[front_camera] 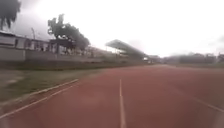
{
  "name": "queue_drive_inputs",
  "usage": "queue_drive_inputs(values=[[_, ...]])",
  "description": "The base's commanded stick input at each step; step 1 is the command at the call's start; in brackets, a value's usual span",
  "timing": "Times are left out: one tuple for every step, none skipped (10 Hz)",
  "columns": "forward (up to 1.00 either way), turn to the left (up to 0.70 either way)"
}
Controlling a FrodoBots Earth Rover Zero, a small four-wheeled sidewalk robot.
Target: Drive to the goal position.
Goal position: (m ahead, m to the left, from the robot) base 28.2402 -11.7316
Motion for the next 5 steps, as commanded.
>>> queue_drive_inputs(values=[[0.7, 0.0], [0.7, 0.0], [0.7, 0.0], [0.7, 0.0], [0.7, 0.0]])
